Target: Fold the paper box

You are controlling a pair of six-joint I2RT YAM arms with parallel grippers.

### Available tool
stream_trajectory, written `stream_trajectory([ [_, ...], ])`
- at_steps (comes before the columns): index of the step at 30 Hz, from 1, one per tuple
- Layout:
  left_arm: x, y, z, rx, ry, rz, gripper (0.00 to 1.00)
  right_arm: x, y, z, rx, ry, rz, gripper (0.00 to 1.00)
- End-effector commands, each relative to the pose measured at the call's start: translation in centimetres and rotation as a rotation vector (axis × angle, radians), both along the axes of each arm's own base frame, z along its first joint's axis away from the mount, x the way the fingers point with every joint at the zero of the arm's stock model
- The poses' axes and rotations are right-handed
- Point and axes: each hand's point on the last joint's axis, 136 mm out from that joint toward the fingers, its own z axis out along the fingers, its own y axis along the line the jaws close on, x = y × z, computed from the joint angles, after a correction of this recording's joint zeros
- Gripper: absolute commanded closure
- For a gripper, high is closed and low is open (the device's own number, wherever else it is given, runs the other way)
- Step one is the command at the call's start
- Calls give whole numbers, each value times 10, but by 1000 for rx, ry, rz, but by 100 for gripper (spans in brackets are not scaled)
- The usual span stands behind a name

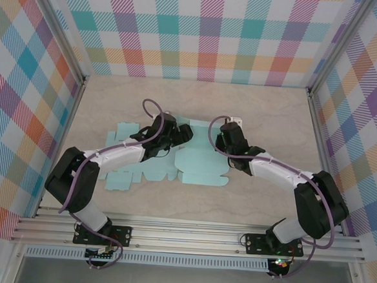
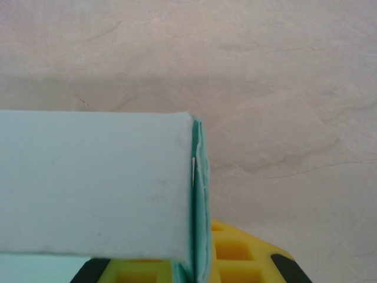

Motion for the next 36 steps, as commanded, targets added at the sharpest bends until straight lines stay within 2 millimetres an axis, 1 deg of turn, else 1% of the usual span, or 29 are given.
stream_trajectory([
  [1,3,-8,23,-65,-50,-6,16,5,0,4,-12,-13,-23,100],
  [5,-16,9,17,-9,-40,-8,15,5,-3,-1,-9,-6,-52,100],
  [9,-41,24,0,22,9,-21,15,5,-4,-4,-8,-2,-64,100],
  [12,-57,26,-10,-3,43,-48,17,5,-6,-5,-18,-1,-69,100],
  [14,-64,24,-11,-32,43,-67,20,4,-6,-4,-20,-1,-67,100],
  [19,-63,19,-9,-73,11,-83,31,1,-5,-1,-10,-14,-60,100],
  [21,-60,14,-10,-95,3,-91,37,0,-4,1,-7,-21,-53,100],
  [24,-54,4,-10,-141,-6,-101,44,0,-2,2,-7,-29,-44,100],
  [26,-50,-1,-6,-166,-24,-103,46,-1,-1,1,-8,-30,-40,100],
  [30,-43,-3,-5,-162,-32,-96,52,-1,1,0,-7,-32,-32,100],
  [36,-42,-4,-5,-153,-36,-97,56,-1,3,-1,-8,-32,-27,100],
])
